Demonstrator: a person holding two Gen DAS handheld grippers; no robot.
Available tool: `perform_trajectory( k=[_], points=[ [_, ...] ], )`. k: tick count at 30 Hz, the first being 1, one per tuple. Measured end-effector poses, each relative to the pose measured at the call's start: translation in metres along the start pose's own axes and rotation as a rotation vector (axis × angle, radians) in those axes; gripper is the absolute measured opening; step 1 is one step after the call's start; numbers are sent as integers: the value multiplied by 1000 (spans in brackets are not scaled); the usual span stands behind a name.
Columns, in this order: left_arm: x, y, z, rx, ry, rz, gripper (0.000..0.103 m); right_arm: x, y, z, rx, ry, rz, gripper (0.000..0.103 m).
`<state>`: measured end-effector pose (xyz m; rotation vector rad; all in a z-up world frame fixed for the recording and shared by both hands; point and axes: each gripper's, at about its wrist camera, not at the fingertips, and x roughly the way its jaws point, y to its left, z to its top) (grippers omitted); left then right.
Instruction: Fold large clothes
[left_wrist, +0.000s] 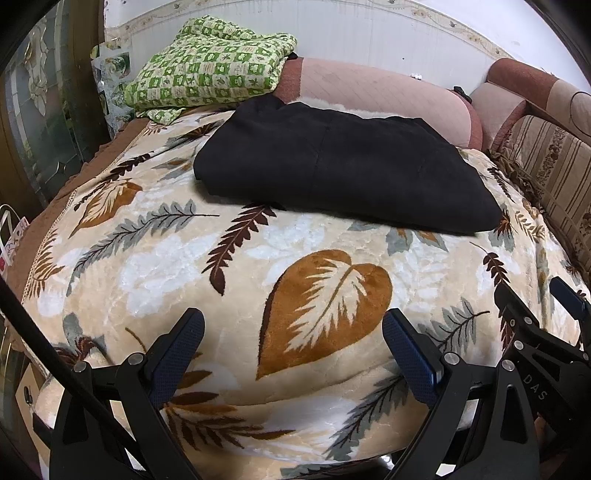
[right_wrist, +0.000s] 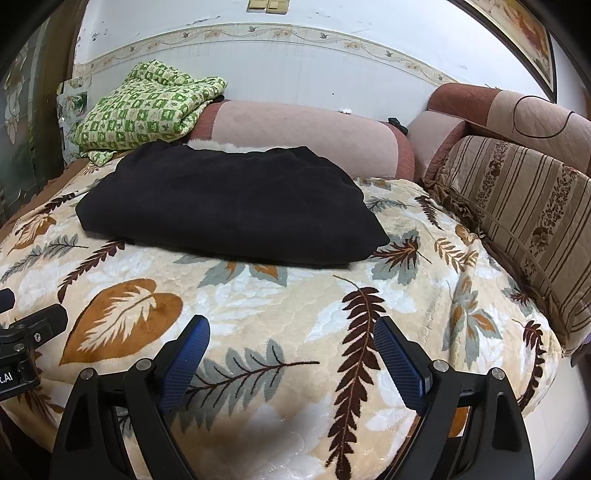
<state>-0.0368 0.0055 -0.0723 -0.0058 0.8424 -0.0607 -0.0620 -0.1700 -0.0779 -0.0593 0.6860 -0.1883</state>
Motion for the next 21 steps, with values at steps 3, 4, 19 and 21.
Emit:
perform_trajectory(
  k=[3, 4, 19, 21],
  points=[
    [1, 0, 0, -2, 2, 4, 96, 1, 0, 0, 2, 2, 1, 93],
    [2, 0, 0, -2, 3, 5, 96, 1, 0, 0, 2, 3, 1, 93],
    [3, 0, -2, 4, 0, 16, 96, 7, 2, -3, 7, 22, 16, 93],
    [3, 1, -3, 6, 7, 18, 96, 7, 2, -4, 9, 27, 17, 93]
  ],
)
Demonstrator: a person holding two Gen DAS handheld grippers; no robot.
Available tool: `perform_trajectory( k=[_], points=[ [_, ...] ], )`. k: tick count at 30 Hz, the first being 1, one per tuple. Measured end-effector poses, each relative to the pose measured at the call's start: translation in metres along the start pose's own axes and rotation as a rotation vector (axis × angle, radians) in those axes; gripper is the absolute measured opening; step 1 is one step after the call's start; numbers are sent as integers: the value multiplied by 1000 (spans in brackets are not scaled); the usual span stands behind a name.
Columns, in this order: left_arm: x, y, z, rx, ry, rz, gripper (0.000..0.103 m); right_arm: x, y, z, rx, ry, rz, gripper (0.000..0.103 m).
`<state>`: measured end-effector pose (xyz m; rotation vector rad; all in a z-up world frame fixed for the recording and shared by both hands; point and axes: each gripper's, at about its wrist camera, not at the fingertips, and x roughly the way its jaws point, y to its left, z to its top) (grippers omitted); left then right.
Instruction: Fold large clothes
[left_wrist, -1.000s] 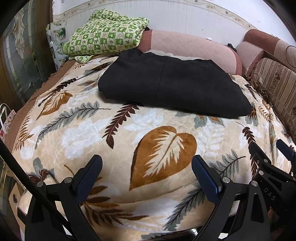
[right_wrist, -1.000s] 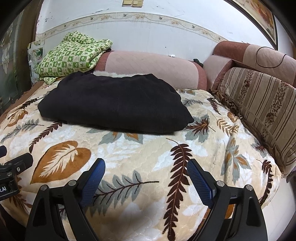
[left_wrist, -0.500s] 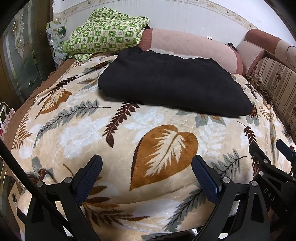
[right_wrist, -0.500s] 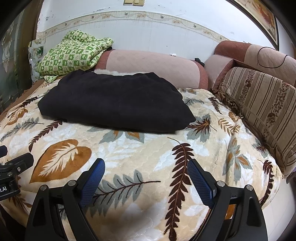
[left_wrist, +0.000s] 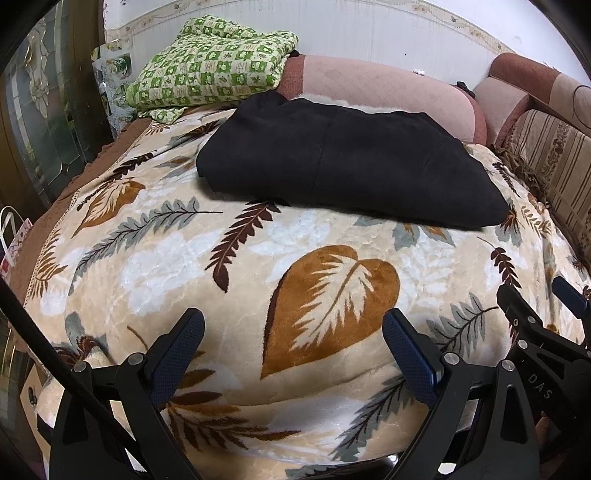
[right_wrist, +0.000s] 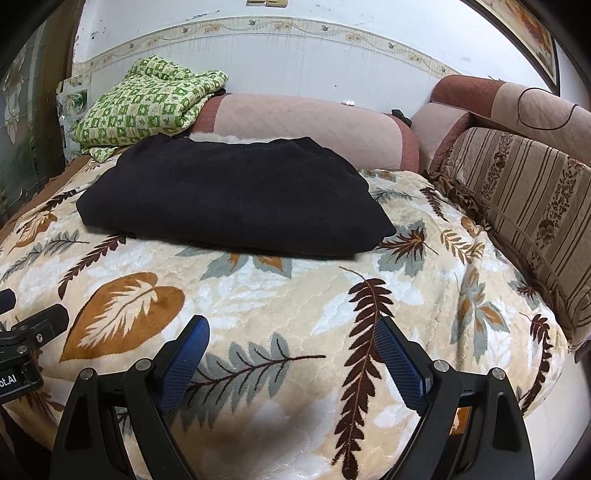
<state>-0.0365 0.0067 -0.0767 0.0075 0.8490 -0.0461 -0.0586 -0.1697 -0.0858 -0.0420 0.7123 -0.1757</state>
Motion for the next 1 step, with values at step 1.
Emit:
perform_trajectory(
  k=[1],
  points=[
    [1, 1, -1, -1, 5, 1, 96, 0, 0, 0, 1, 2, 1, 93]
  ],
)
